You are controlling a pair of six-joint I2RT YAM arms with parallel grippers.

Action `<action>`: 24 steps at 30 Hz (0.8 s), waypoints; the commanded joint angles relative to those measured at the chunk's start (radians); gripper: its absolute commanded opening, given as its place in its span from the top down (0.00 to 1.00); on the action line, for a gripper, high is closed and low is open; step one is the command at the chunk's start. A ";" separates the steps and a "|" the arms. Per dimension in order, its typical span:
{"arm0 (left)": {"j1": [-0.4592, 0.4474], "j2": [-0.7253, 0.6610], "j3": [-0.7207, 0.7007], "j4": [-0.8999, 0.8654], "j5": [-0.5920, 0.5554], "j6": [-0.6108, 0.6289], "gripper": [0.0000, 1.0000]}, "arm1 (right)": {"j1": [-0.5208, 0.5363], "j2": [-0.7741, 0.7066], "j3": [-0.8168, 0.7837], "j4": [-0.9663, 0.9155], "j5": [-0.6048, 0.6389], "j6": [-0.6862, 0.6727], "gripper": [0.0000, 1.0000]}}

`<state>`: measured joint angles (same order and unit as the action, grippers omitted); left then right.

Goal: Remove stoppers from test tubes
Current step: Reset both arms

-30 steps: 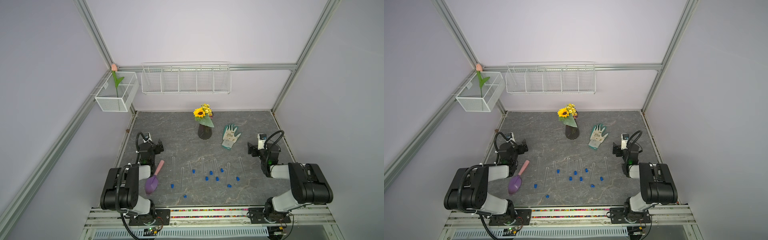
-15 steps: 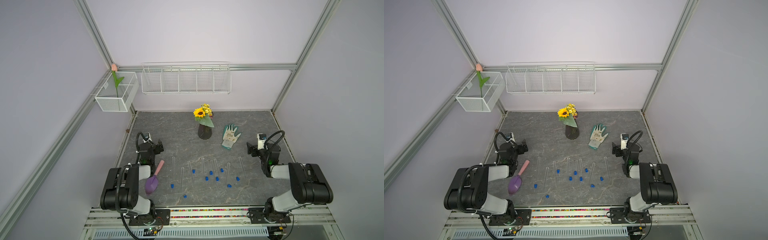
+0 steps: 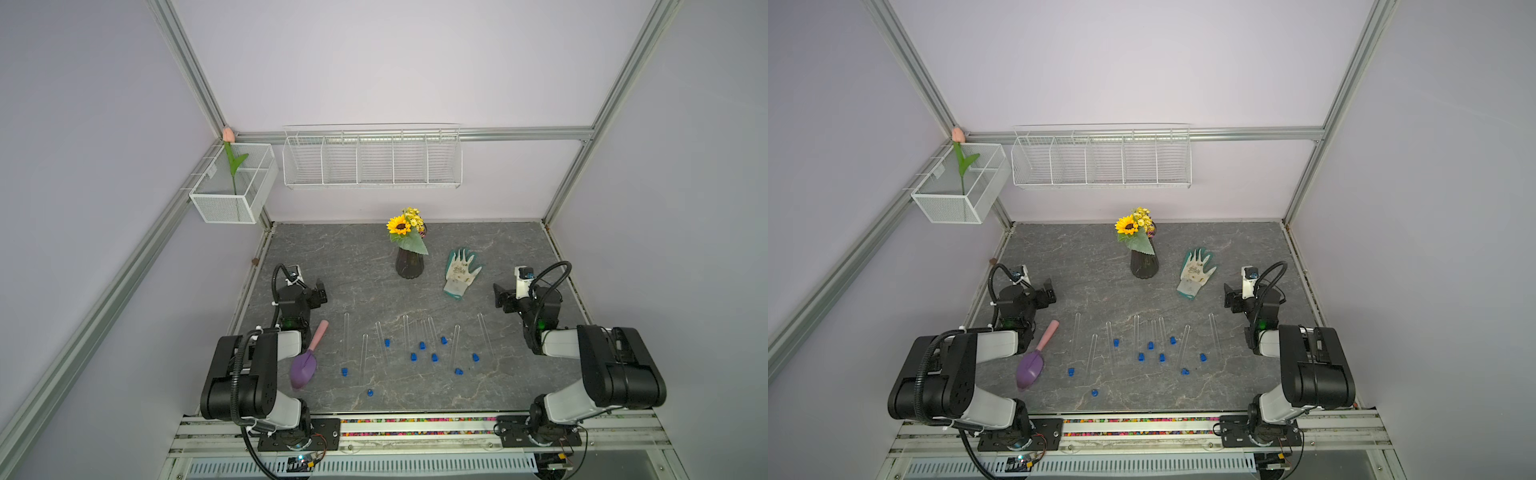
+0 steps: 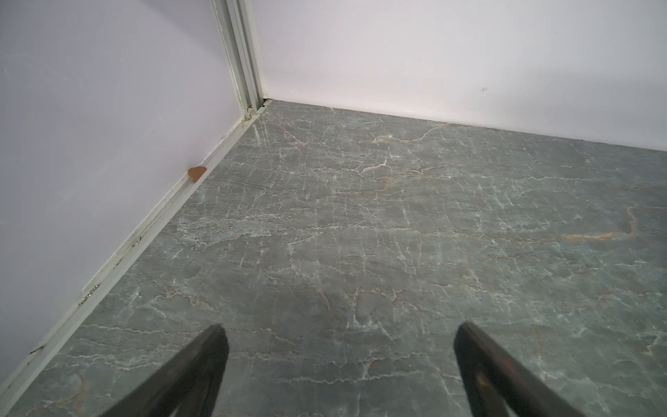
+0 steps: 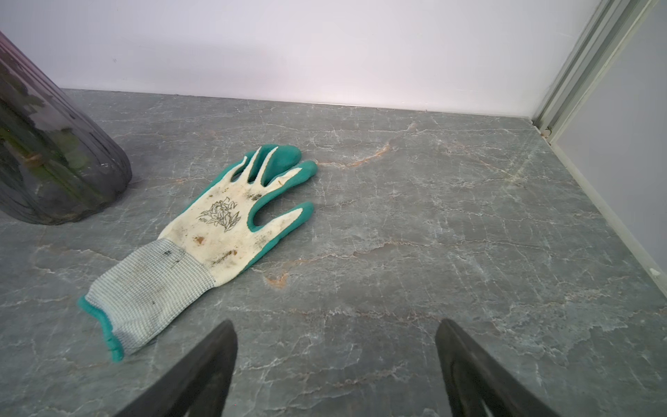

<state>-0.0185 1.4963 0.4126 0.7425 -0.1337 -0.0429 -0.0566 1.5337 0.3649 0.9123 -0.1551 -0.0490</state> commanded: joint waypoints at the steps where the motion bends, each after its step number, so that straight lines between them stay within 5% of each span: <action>1: -0.003 0.013 0.023 0.009 -0.005 0.017 0.01 | -0.002 0.007 -0.009 0.032 -0.013 -0.005 0.11; 24: -0.003 0.013 0.024 0.009 -0.005 0.016 0.01 | 0.016 -0.049 0.013 -0.065 0.000 -0.027 0.11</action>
<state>-0.0185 1.4963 0.4129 0.7425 -0.1337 -0.0402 -0.0467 1.5024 0.3649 0.8879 -0.1608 -0.0566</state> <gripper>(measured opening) 0.994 0.885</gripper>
